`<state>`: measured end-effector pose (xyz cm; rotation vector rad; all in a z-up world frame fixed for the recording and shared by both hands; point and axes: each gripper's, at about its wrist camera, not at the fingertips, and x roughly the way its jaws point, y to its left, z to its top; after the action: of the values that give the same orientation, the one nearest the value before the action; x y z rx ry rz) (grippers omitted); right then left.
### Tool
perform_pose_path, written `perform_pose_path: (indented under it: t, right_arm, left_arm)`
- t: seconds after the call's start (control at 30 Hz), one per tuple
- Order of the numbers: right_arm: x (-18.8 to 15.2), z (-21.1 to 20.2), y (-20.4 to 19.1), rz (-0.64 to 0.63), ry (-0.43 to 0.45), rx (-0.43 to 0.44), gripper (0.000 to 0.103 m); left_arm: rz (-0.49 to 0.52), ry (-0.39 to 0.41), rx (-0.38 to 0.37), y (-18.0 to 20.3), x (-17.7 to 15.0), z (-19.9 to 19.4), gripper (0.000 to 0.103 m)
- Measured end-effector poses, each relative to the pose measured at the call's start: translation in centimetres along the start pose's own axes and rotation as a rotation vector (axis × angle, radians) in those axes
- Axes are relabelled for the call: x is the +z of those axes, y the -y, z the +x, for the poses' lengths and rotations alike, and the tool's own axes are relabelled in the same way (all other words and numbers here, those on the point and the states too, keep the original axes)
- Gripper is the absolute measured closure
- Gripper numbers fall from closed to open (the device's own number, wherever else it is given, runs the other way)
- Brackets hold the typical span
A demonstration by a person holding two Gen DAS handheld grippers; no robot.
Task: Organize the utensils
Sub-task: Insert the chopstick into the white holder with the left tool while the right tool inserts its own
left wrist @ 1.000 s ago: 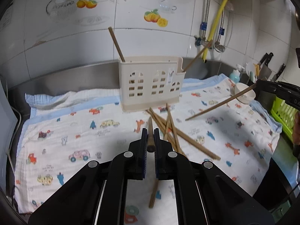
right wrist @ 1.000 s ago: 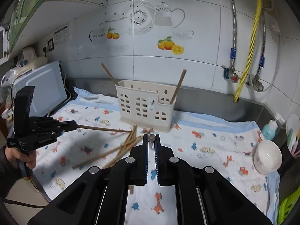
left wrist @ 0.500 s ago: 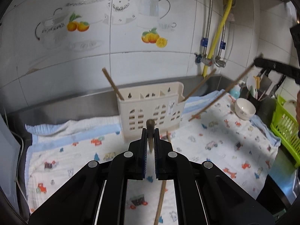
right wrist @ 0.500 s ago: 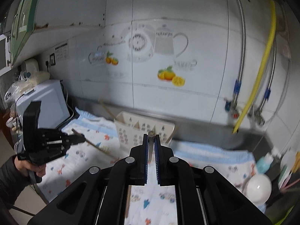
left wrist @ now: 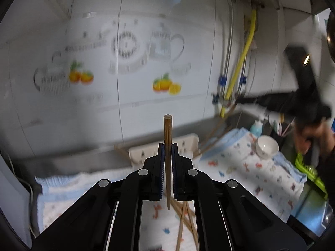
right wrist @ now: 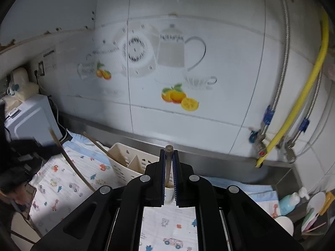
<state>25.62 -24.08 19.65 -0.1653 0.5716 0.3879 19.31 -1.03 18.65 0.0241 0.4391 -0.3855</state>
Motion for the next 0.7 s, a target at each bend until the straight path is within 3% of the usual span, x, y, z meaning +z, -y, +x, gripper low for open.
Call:
perform_pose_path:
  t: [0.17, 0.33, 0.7]
  right_arm:
    - [-0.9, 2.9, 0.4, 0.01, -0.04, 0.011, 0.096]
    - [-1.6, 4.3, 0.6, 0.006, -0.058, 0.018, 0.096]
    - [-2.5, 6.0, 0.4, -0.025, -0.07, 0.034, 0.096]
  left_arm:
    - [0.025, 0.097, 0.021, 0.4, 4.3, -1.0, 0.098]
    - [0.03, 0.157, 0.067, 0.2, 6.9, 0.4, 0.098]
    - [-0.036, 0.08, 0.113, -2.2, 4.9, 7.4, 0.098]
